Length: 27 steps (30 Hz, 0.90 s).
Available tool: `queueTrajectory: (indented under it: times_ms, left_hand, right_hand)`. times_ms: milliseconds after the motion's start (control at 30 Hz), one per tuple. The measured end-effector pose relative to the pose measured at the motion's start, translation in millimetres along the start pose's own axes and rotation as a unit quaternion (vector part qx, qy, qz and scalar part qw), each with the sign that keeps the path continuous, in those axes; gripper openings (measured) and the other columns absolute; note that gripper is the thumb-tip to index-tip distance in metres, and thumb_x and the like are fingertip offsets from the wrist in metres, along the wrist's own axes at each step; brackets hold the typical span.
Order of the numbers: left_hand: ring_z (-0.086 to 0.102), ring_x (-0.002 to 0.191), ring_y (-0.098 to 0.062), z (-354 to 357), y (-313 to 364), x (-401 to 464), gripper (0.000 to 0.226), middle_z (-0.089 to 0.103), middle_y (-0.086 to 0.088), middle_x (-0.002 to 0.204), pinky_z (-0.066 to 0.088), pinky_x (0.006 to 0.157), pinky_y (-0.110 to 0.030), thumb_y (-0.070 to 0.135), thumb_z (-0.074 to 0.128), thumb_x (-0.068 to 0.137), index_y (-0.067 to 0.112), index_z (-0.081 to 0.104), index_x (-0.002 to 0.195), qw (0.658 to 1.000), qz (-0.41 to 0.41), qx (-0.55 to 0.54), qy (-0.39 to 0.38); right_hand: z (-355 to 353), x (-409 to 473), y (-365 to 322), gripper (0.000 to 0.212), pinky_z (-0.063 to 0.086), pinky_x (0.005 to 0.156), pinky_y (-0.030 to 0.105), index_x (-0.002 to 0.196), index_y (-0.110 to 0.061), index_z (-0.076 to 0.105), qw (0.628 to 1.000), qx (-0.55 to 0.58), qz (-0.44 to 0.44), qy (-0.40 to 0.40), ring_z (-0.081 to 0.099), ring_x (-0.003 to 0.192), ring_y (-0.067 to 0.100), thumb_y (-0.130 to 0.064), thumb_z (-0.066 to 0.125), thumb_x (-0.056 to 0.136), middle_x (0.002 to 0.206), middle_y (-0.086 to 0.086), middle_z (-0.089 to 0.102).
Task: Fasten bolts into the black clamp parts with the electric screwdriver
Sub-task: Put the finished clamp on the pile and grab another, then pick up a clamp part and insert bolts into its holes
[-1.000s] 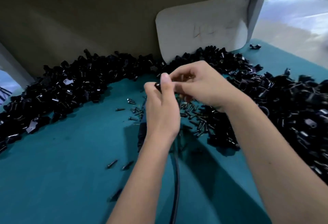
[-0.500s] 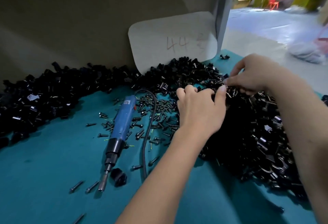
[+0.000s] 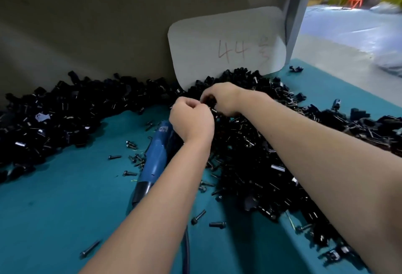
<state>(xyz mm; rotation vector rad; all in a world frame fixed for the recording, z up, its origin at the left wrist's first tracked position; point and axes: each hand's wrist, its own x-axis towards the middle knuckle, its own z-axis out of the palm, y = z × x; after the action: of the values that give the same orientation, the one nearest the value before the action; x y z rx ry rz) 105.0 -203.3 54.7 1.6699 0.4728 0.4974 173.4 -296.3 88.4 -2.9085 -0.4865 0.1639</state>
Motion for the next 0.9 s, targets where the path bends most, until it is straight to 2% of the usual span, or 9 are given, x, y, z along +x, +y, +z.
queueTrajectory:
  times_ms: [167, 367, 467, 533, 600, 667, 733, 800, 900]
  left_hand:
    - [0.059, 0.068, -0.018, -7, 3, 19, 0.031, 0.066, 0.000, 0.078, 0.043, 0.055, -0.026, -0.006, 0.044, 0.079, 0.016, 0.063, 0.073, 1.000, -0.012, -0.021, 0.002]
    - [0.048, 0.052, -0.011, -50, -12, 39, 0.032, 0.057, 0.007, 0.062, 0.041, 0.046, -0.025, -0.007, 0.047, 0.079, 0.018, 0.064, 0.069, 0.998, 0.056, -0.001, 0.019]
    - [0.051, 0.057, -0.014, -85, -21, 59, 0.034, 0.059, 0.006, 0.065, 0.041, 0.053, -0.026, -0.007, 0.046, 0.079, 0.020, 0.064, 0.069, 0.996, 0.048, 0.002, 0.069]
    - [0.060, 0.078, -0.021, -112, -29, 77, 0.032, 0.065, 0.002, 0.076, 0.050, 0.067, -0.033, -0.003, 0.048, 0.081, 0.021, 0.067, 0.073, 0.992, 0.046, 0.034, 0.113]
    - [0.050, 0.113, -0.030, -141, -41, 94, 0.022, 0.066, -0.007, 0.110, 0.048, 0.089, -0.037, 0.008, 0.054, 0.086, 0.021, 0.071, 0.093, 0.975, 0.043, 0.171, 0.135]
    - [0.031, 0.135, -0.038, -168, -56, 108, 0.035, 0.042, -0.015, 0.147, 0.038, 0.103, -0.039, 0.023, 0.060, 0.091, 0.018, 0.064, 0.125, 0.932, 0.020, 0.345, 0.107]
    - [0.018, 0.147, -0.040, -190, -70, 115, 0.056, 0.017, -0.015, 0.164, 0.032, 0.113, -0.048, 0.029, 0.062, 0.093, 0.018, 0.049, 0.146, 0.891, 0.010, 0.450, 0.058]
    - [0.020, 0.146, -0.041, -205, -80, 119, 0.058, 0.017, -0.016, 0.164, 0.035, 0.112, -0.052, 0.026, 0.061, 0.095, 0.016, 0.045, 0.150, 0.873, 0.046, 0.484, 0.042]
    - [0.038, 0.130, -0.041, -213, -84, 124, 0.035, 0.052, -0.014, 0.137, 0.045, 0.098, -0.047, 0.033, 0.067, 0.096, 0.011, 0.062, 0.123, 0.861, 0.117, 0.490, 0.078]
  right_hand:
    - [23, 34, -7, 0.041, 0.043, 0.113, 0.043, 0.139, -0.015, 0.062, 0.997, -0.074, 0.023, -0.018, 0.047, 0.137, 0.039, -0.011, 0.057, 0.099, 0.145, 0.016, 0.053]
    - [22, 24, 4, 0.020, 0.059, 0.091, 0.043, 0.106, -0.019, 0.073, 0.995, -0.049, 0.069, 0.043, 0.067, 0.102, 0.037, -0.006, 0.066, 0.092, 0.115, 0.014, 0.070]
    - [12, 17, 1, 0.022, 0.056, 0.090, 0.042, 0.117, -0.018, 0.072, 0.990, -0.026, 0.095, 0.105, 0.064, 0.111, 0.040, -0.011, 0.065, 0.097, 0.120, 0.017, 0.069]
    - [6, 15, -11, 0.026, 0.053, 0.089, 0.039, 0.126, -0.014, 0.069, 0.979, 0.064, 0.088, 0.170, 0.062, 0.115, 0.040, -0.014, 0.062, 0.101, 0.121, 0.018, 0.068]
    - [4, 7, -37, 0.022, 0.053, 0.077, 0.031, 0.123, -0.016, 0.071, 0.932, 0.291, 0.061, 0.207, 0.069, 0.104, 0.031, -0.014, 0.059, 0.105, 0.116, 0.011, 0.067]
    - [7, -9, -68, 0.021, 0.051, 0.054, 0.026, 0.115, -0.018, 0.072, 0.823, 0.529, 0.034, 0.206, 0.074, 0.077, 0.022, -0.014, 0.052, 0.108, 0.107, 0.007, 0.065]
    - [17, -24, -92, 0.021, 0.047, 0.046, 0.024, 0.108, -0.018, 0.073, 0.747, 0.637, 0.010, 0.187, 0.072, 0.062, 0.018, -0.012, 0.053, 0.107, 0.103, 0.004, 0.064]
    - [31, -36, -108, 0.014, 0.047, 0.048, 0.024, 0.105, -0.017, 0.075, 0.730, 0.664, -0.008, 0.162, 0.070, 0.063, 0.018, -0.011, 0.063, 0.103, 0.104, 0.006, 0.066]
    - [52, -48, -116, 0.011, 0.043, 0.047, 0.023, 0.103, -0.014, 0.074, 0.725, 0.672, -0.027, 0.150, 0.064, 0.061, 0.017, -0.007, 0.068, 0.099, 0.089, 0.006, 0.066]
